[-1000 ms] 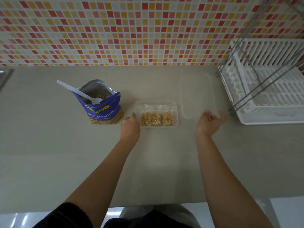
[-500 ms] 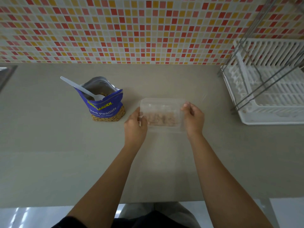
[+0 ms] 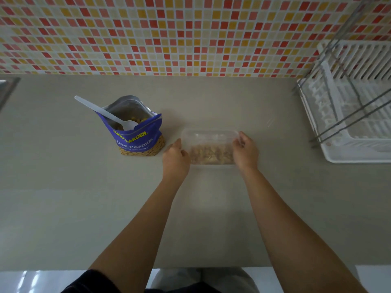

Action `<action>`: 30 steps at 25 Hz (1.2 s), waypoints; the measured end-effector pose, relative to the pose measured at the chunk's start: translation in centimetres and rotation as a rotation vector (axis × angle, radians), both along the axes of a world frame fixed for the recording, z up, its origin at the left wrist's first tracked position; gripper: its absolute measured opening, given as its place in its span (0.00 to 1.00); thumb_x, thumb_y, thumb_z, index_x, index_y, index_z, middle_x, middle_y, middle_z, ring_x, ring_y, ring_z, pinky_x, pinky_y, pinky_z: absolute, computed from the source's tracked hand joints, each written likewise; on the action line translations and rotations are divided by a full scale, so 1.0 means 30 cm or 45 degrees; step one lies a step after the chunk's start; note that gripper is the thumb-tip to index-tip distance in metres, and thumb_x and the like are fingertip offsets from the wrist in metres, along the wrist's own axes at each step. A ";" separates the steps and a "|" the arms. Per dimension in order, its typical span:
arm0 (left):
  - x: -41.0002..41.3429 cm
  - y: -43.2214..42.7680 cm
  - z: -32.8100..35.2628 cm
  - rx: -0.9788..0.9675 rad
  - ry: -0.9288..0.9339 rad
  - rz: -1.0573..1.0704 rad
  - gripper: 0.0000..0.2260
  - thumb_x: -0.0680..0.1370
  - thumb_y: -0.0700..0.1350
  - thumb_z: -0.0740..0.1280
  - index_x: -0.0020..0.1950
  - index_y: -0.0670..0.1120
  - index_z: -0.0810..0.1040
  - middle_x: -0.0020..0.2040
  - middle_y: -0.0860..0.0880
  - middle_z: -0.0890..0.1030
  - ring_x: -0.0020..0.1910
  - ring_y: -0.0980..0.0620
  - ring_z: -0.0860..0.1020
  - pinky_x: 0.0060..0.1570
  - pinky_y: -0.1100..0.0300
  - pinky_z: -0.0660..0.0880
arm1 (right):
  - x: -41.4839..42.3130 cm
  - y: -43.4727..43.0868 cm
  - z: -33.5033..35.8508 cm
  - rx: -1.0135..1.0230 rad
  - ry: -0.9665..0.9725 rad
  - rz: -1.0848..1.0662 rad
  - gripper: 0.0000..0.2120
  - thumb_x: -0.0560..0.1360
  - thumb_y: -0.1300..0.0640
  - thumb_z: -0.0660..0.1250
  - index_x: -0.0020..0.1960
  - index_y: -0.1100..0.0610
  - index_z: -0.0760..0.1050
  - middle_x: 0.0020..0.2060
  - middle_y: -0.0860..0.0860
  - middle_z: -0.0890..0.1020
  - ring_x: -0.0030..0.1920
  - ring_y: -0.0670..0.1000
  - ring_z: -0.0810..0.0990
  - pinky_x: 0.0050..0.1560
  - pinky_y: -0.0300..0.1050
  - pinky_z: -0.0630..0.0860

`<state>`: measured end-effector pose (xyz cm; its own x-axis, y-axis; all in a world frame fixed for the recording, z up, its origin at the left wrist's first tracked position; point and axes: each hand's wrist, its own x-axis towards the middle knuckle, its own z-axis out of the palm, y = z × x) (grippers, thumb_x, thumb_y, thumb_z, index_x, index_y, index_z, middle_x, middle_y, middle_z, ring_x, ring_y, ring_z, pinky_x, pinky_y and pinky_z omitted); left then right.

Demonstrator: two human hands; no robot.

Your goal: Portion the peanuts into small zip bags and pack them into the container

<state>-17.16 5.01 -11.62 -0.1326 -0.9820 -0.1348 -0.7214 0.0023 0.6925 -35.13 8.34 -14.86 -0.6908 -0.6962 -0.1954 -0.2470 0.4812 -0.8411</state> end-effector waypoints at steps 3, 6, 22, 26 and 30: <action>0.024 0.019 -0.019 -0.019 0.075 0.067 0.11 0.75 0.33 0.58 0.55 0.34 0.75 0.44 0.34 0.78 0.46 0.37 0.77 0.43 0.53 0.71 | 0.022 0.029 -0.020 -0.086 0.105 0.015 0.18 0.77 0.59 0.61 0.66 0.61 0.71 0.61 0.58 0.78 0.61 0.53 0.77 0.61 0.41 0.68; 0.034 0.020 -0.031 -0.057 0.116 0.108 0.09 0.76 0.35 0.60 0.53 0.35 0.76 0.40 0.36 0.76 0.39 0.44 0.74 0.43 0.57 0.70 | 0.036 0.035 -0.032 -0.145 0.153 -0.009 0.16 0.78 0.59 0.61 0.64 0.61 0.73 0.59 0.58 0.80 0.59 0.54 0.79 0.59 0.41 0.70; 0.021 0.057 0.003 -0.196 -0.153 -0.165 0.20 0.80 0.42 0.56 0.71 0.36 0.62 0.69 0.35 0.68 0.67 0.37 0.67 0.67 0.50 0.62 | 0.035 0.061 0.079 0.000 0.278 0.040 0.20 0.80 0.56 0.53 0.70 0.62 0.65 0.67 0.60 0.72 0.67 0.58 0.70 0.67 0.47 0.64; -0.023 0.064 0.050 -0.180 -0.449 -0.526 0.26 0.81 0.53 0.44 0.75 0.41 0.51 0.77 0.42 0.56 0.76 0.45 0.55 0.73 0.53 0.51 | 0.086 0.124 0.134 0.143 0.531 0.413 0.22 0.80 0.55 0.49 0.70 0.64 0.63 0.70 0.61 0.67 0.70 0.58 0.66 0.70 0.46 0.60; -0.014 0.065 0.069 -0.123 -0.682 -0.689 0.25 0.82 0.51 0.45 0.76 0.42 0.46 0.78 0.44 0.48 0.77 0.45 0.47 0.74 0.49 0.46 | 0.130 0.190 0.101 0.345 0.806 0.588 0.35 0.72 0.46 0.38 0.73 0.63 0.56 0.75 0.60 0.57 0.75 0.57 0.55 0.72 0.50 0.55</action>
